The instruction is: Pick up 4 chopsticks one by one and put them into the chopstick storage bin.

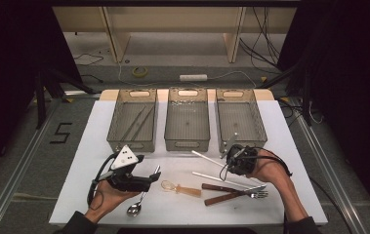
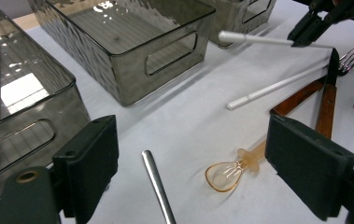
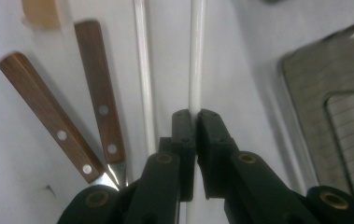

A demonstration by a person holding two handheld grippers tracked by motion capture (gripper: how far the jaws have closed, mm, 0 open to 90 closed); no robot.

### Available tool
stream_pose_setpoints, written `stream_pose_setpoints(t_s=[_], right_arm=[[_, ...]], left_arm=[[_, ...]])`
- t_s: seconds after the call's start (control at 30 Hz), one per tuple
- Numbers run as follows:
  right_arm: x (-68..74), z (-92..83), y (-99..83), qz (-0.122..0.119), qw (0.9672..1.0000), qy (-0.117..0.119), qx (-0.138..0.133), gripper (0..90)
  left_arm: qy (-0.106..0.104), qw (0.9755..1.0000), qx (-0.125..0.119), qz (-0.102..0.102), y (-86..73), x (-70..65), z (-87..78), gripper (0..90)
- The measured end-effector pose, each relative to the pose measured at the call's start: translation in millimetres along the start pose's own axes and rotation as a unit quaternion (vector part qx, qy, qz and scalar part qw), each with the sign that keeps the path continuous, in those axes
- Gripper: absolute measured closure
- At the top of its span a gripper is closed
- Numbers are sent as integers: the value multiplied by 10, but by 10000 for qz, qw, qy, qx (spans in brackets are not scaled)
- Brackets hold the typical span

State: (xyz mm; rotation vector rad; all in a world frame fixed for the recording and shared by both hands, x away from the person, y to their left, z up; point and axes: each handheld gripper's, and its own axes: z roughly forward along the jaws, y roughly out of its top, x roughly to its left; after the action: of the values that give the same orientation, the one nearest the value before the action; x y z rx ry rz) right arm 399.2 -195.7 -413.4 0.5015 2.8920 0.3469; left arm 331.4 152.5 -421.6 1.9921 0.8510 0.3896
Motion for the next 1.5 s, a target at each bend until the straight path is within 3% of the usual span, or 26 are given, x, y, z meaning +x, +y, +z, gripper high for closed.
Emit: stream_pose_setpoints(t_s=[0.27, 0.37, 0.53, 0.7, 0.93, 1.13, 1.3, 1.5], right_arm=[[119, -157, 122, -262, 9995, -162, -116, 864], [195, -191, 183, -432, 9989, -120, -130, 864], [323, -190, 279, -683, 9976, -57, -55, 864], [430, -176, 355, -864, 9963, -5, 33, 864], [554, -146, 415, -1074, 9941, 67, 92, 864], [633, -157, 447, -1222, 9923, 148, 98, 864], [668, -137, 458, -1285, 9913, 206, 175, 863], [684, -148, 465, -1334, 9906, 246, 187, 863]], left_arm=[[-117, 9999, 7, 86, 53, -59, 72, 171], [-298, 9995, 12, 43, 84, -74, 107, 171], [-414, 9989, 78, 224, 147, -133, 178, 174], [-573, 9968, 191, 529, 244, -213, 276, 185], [-798, 9890, 519, 1136, 311, -333, 359, 260], [-953, 9785, 778, 1655, 309, -451, 419, 359], [-1055, 9727, 888, 1864, 300, -511, 440, 436], [-1082, 9700, 958, 1956, 288, -512, 447, 515]])
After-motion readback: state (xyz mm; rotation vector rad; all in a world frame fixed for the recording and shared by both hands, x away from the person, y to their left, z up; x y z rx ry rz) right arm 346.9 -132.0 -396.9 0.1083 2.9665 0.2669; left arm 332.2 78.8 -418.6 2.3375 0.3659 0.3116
